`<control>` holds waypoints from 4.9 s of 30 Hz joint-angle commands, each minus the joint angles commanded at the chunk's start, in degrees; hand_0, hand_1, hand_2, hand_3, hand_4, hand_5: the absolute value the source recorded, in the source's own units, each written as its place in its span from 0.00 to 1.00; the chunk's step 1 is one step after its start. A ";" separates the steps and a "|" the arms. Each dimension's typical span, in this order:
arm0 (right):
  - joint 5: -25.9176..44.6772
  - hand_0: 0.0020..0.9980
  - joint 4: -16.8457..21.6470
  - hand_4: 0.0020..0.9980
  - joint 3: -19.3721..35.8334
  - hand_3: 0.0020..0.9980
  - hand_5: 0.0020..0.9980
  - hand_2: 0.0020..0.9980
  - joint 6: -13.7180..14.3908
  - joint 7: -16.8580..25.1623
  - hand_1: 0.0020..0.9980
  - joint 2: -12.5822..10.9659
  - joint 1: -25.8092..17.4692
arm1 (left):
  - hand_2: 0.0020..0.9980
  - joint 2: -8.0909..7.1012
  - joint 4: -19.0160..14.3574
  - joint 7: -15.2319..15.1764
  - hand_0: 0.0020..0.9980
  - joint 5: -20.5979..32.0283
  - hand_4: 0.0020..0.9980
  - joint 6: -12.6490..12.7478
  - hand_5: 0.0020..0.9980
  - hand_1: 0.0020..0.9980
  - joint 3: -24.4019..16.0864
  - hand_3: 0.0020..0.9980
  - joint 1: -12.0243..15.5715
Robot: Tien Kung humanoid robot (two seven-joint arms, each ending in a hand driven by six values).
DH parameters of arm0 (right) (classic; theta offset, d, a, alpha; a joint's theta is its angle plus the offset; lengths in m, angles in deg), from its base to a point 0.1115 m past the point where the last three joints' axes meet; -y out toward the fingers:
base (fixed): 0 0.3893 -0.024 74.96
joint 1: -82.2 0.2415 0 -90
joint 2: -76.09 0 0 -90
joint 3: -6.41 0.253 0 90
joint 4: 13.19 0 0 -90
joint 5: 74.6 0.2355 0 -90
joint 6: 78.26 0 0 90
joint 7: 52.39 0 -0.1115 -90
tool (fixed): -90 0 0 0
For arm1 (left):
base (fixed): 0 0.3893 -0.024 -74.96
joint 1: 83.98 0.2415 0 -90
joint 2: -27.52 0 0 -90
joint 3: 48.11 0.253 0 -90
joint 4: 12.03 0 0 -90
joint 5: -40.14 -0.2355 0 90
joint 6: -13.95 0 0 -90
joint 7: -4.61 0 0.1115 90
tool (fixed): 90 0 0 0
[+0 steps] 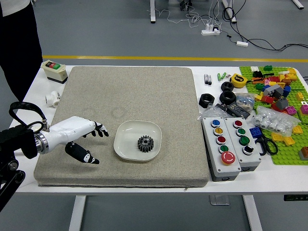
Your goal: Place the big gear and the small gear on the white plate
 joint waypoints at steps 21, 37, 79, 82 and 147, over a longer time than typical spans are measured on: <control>0.24 0.72 0.07 0.86 0.02 0.68 0.68 0.80 0.09 0.03 0.75 0.11 -0.01 | 0.50 2.21 3.99 1.45 0.31 0.00 0.57 1.73 0.08 0.45 -2.13 0.54 3.15; 0.33 0.72 0.06 0.86 0.09 0.68 0.68 0.80 0.14 0.06 0.75 0.14 0.02 | 0.48 1.72 2.93 1.31 0.30 0.00 0.40 -1.59 0.00 0.44 -2.92 0.52 3.44; -0.11 0.72 0.05 0.86 0.57 0.67 0.68 0.80 0.17 0.13 0.75 -0.11 0.36 | 0.68 -4.90 -2.90 -6.41 0.43 0.00 0.85 3.48 0.01 0.65 0.61 0.73 3.98; 0.12 0.72 0.05 0.86 0.41 0.67 0.68 0.80 0.20 0.14 0.75 -0.11 0.45 | 0.68 -5.20 -0.05 -6.55 0.43 0.00 0.85 6.51 0.01 0.65 1.69 0.73 2.96; 0.33 0.71 0.02 0.86 -0.24 0.67 0.68 0.80 0.26 0.13 0.75 -0.20 0.87 | 0.73 -7.55 3.39 -7.71 0.44 0.00 0.77 2.83 0.00 0.67 2.93 0.81 2.10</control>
